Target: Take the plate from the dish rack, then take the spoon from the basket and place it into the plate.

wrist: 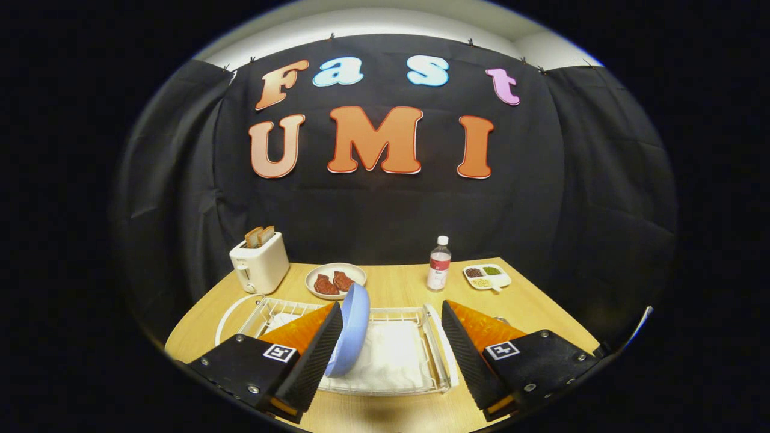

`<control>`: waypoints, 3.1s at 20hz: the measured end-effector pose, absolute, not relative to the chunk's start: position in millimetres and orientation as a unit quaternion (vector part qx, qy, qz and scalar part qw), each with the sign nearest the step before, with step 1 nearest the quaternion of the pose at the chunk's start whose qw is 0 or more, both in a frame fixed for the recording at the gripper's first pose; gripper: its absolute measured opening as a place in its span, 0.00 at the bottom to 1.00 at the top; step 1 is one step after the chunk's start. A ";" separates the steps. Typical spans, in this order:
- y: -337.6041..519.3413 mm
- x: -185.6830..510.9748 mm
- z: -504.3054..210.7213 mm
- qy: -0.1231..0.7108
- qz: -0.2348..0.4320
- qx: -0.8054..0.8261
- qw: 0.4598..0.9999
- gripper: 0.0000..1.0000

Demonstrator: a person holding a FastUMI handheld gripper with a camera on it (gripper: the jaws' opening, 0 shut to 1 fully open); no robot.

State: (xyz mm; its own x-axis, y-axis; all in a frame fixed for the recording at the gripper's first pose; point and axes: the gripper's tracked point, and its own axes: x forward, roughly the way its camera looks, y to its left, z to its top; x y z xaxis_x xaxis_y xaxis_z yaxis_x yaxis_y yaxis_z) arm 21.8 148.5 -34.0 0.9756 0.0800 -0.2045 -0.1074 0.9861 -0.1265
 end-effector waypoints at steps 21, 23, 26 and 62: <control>168.7 101.1 -102.9 0.204 -0.058 -0.150 0.966 0.15; 171.9 100.9 -95.6 0.198 -0.059 -0.157 0.966 0.13; 174.4 103.6 -81.4 0.181 -0.062 -0.174 0.966 0.13; 78.5 10.5 -60.0 0.197 -0.054 -0.051 0.978 0.12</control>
